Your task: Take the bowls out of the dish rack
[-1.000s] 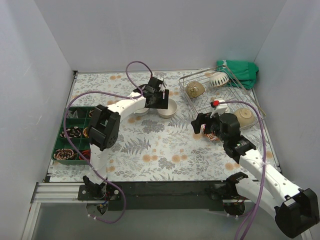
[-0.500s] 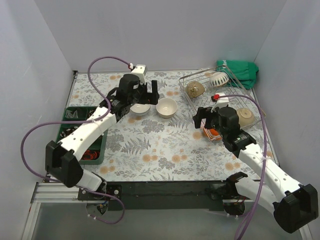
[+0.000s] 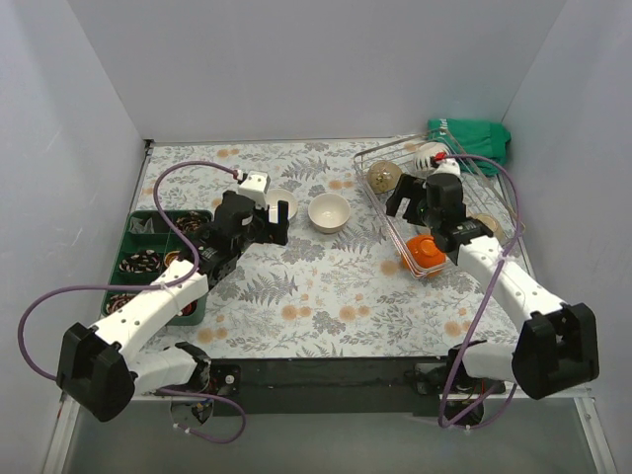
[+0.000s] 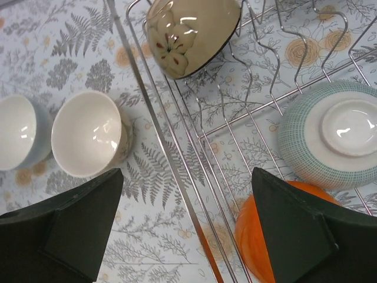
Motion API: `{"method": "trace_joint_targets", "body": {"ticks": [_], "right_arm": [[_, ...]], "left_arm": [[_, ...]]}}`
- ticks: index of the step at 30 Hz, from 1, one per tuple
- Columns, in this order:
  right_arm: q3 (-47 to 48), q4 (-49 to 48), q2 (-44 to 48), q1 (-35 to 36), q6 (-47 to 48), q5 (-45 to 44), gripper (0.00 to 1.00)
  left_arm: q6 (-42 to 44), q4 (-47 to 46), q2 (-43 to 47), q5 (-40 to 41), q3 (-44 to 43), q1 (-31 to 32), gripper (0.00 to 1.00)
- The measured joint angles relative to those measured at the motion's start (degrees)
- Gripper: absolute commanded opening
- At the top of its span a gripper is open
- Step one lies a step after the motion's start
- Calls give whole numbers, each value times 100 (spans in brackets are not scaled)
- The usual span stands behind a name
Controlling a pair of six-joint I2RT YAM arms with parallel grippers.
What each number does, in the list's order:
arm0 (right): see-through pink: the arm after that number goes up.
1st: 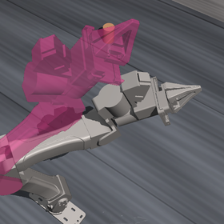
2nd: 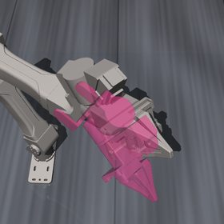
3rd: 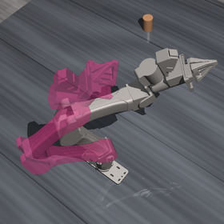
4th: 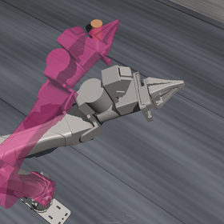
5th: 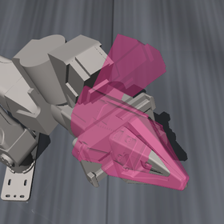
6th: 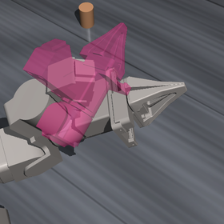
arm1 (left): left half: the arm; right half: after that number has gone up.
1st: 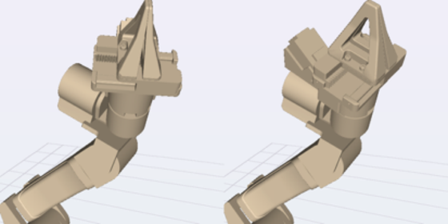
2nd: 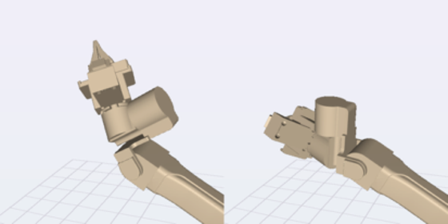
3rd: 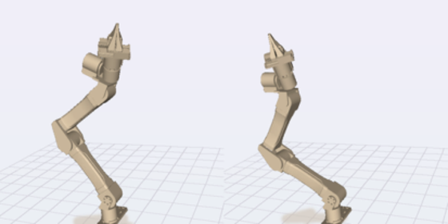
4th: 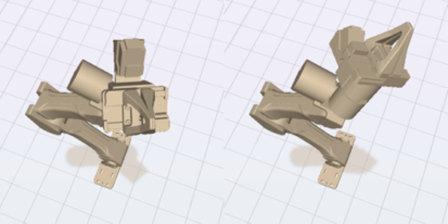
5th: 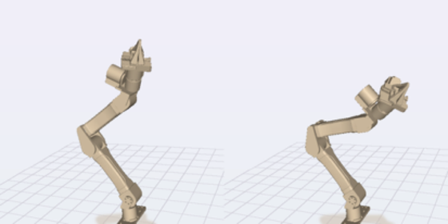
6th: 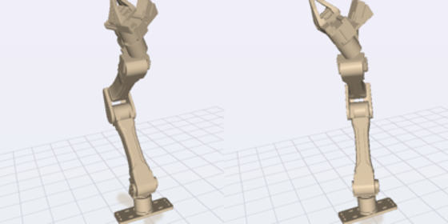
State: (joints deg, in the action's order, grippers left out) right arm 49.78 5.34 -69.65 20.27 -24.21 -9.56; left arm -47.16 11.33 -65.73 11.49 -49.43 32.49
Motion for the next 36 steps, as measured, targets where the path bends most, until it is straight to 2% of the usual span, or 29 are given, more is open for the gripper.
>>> {"method": "trace_joint_targets", "body": {"ticks": [3,12,22,36], "right_arm": [[450,94,-481,-103,-479,-214,96],[1810,127,-1985,-149,-1683,-881,98],[2712,160,-3248,-149,-2514,-1180,96],[3161,210,-3969,-153,-3145,-1349,92]], "left_arm": [[0,-118,52,57,24,0,98],[7,-398,372,581,33,-2,98],[4,-470,382,638,122,-2,98],[-17,-542,385,586,125,-2,98]]}}
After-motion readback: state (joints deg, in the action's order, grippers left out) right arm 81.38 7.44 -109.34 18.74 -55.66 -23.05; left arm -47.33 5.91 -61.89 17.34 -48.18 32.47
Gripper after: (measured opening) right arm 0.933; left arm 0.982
